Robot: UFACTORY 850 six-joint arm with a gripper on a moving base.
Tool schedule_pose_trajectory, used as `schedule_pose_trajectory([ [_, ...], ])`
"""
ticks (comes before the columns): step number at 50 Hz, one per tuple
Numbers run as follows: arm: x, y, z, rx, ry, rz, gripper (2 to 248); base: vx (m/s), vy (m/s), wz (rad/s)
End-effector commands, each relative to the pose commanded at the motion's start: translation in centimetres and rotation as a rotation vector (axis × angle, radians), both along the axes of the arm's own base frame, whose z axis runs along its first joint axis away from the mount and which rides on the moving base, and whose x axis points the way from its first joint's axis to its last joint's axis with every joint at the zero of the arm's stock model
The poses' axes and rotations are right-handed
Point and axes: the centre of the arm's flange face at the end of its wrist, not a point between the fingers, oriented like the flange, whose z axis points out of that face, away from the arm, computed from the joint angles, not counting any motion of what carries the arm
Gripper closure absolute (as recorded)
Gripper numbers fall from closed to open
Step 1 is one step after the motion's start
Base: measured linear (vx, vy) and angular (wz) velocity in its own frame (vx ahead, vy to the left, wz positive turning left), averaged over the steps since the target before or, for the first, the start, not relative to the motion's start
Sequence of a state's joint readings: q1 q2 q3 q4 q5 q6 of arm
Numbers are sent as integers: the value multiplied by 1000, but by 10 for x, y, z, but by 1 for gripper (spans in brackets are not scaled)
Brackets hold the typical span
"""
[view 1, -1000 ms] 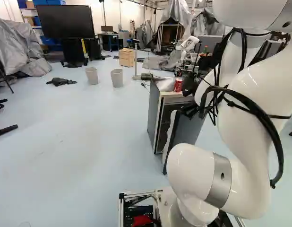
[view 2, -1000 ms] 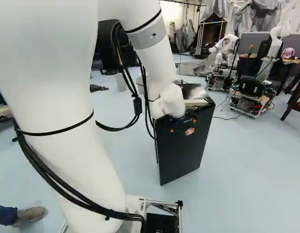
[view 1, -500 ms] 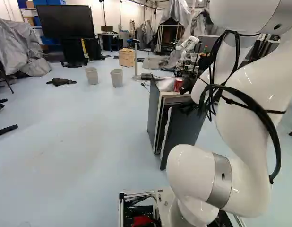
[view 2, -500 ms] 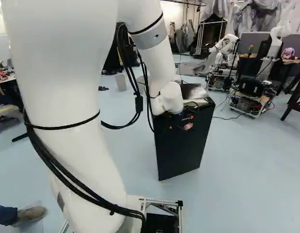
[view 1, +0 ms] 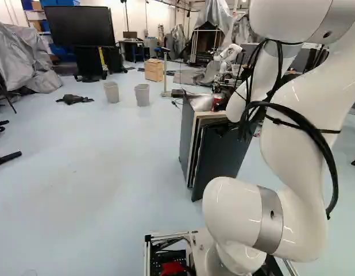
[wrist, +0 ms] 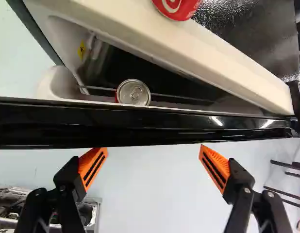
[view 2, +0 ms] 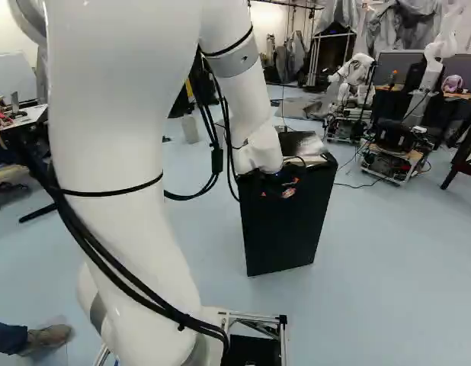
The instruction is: Grab a drink from the fridge
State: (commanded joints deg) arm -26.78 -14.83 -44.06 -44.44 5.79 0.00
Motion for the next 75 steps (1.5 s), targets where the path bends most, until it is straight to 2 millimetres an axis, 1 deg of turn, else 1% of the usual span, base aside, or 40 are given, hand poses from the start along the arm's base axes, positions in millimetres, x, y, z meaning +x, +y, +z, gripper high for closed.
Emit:
schedule_pose_trajectory([
  [23,22,14,-1,36,-8,-45,3,0,0,0],
  [48,41,26,-2,38,-14,-16,3,0,0,0],
  [66,43,28,-2,38,-14,-12,3,0,0,0],
  [75,39,28,-2,38,-12,-14,3,0,0,0],
])
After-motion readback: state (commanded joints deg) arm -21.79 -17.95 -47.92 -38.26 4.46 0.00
